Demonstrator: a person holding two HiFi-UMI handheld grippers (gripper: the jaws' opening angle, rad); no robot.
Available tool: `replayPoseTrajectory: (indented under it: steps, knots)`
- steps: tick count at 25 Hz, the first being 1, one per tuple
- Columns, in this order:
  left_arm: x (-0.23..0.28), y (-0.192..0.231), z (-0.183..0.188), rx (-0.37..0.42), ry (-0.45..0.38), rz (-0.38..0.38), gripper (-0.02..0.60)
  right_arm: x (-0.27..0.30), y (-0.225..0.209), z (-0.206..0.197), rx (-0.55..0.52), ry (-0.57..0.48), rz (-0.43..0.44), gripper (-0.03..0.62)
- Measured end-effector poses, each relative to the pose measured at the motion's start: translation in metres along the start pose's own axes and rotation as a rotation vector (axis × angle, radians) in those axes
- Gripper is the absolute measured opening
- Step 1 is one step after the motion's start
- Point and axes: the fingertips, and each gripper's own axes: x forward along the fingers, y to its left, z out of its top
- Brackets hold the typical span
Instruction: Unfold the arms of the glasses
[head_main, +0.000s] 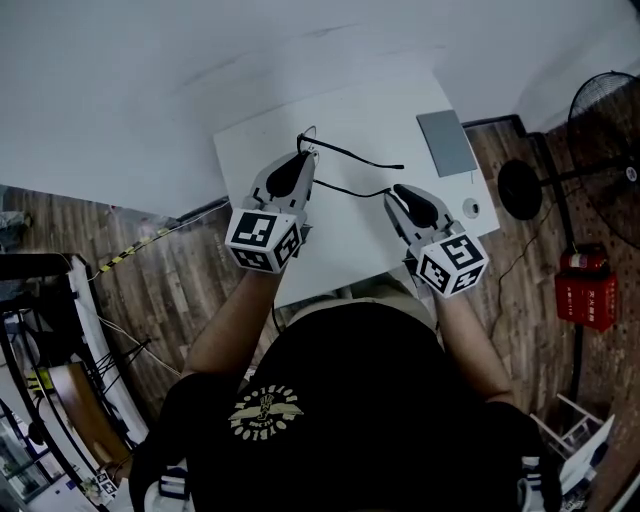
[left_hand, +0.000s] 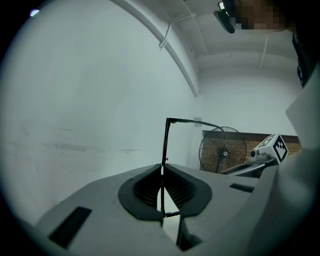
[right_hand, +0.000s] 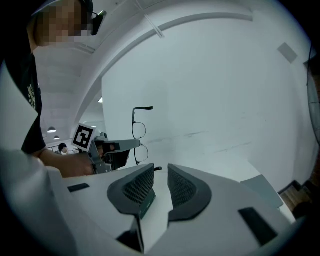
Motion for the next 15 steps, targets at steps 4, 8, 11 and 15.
replayPoseTrajectory:
  steps: [4,8,11,15]
  knots:
    - [0.009,-0.004,-0.004,-0.003,0.004,-0.005,0.018,0.000,-0.011,0.000,0.004,0.000,-0.004,0.083]
    - [0.023,-0.004,-0.010,-0.016,0.016,-0.008,0.018,0.004,-0.020,-0.005,0.000,0.020,0.005,0.055]
    - [0.033,-0.001,-0.010,-0.035,0.017,-0.006,0.018,0.008,-0.029,-0.010,0.004,0.043,0.012,0.054]
    - [0.050,0.005,-0.008,-0.057,0.017,-0.004,0.018,0.014,-0.043,-0.019,0.013,0.089,0.018,0.052]
